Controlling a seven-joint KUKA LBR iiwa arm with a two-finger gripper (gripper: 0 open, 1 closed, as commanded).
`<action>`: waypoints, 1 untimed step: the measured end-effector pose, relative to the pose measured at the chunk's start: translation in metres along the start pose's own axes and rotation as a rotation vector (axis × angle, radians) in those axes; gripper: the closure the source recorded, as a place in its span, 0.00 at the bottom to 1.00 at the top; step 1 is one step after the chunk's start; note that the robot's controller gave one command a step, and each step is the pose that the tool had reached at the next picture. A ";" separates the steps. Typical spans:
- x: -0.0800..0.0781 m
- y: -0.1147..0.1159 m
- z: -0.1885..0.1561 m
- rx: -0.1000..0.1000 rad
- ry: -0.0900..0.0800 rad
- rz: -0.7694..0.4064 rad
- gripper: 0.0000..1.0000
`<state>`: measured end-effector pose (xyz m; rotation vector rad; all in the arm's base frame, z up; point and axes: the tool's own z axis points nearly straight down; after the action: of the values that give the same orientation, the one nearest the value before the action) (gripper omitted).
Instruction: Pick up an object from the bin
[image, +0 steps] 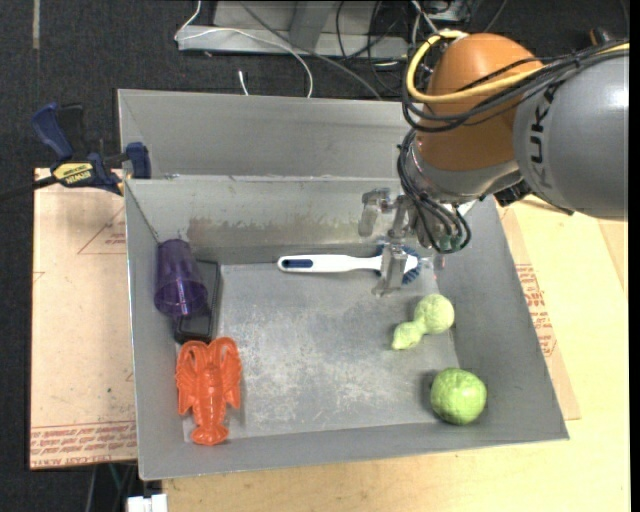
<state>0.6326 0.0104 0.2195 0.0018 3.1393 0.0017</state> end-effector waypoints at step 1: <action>0.000 0.000 0.000 0.000 0.000 0.000 0.00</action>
Offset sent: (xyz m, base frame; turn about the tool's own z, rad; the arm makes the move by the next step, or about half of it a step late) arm 0.0062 0.0039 -0.0854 -0.1882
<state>0.6326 0.0104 0.2195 0.0018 3.1393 0.0017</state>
